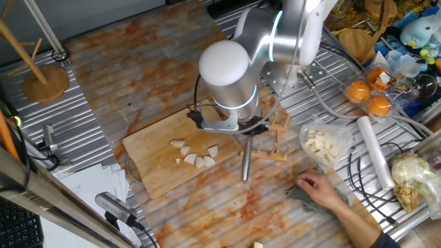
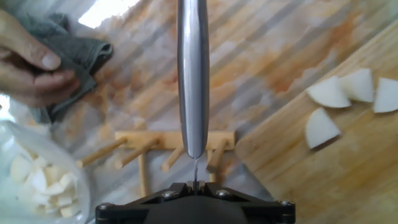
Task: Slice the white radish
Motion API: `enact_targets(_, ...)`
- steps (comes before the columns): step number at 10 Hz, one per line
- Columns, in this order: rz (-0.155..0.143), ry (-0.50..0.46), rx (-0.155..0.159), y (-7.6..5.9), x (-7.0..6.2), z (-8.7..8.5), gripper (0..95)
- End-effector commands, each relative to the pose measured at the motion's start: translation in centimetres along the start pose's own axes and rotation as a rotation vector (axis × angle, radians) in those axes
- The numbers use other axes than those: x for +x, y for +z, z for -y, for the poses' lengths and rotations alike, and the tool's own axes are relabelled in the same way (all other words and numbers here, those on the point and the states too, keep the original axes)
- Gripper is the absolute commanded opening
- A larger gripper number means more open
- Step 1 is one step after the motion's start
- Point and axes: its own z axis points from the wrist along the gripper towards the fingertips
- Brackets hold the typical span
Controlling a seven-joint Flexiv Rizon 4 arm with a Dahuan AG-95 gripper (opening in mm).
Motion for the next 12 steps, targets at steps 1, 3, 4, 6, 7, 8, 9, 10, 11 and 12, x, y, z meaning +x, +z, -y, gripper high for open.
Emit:
enact_targets(1, -0.005, -0.003, 0.015, 0.8, 0.2, -0.1, 0.0)
enact_targets(3, -0.002, -0.01, 0.026, 1.6, 0.5, -0.1, 0.0)
enact_targets(4, 0.002, -0.015, 0.034, 2.3, 0.8, 0.0, 0.0)
enact_targets(6, 0.006, -0.02, 0.045, 3.1, 0.9, 0.2, 0.0)
enact_targets(7, 0.008, -0.024, 0.048, 3.6, 0.9, 0.4, 0.0)
enact_targets(8, 0.008, -0.027, 0.05, 4.0, 1.0, 0.5, 0.0)
enact_targets(9, 0.011, -0.03, 0.054, 4.4, 1.0, 0.6, 0.0)
enact_targets(10, 0.015, -0.037, 0.058, 4.8, 1.0, 0.7, 0.0)
enact_targets(11, 0.016, -0.041, 0.063, 4.9, 1.0, 0.7, 0.0)
enact_targets(12, 0.017, -0.044, 0.065, 4.9, 1.0, 0.7, 0.0)
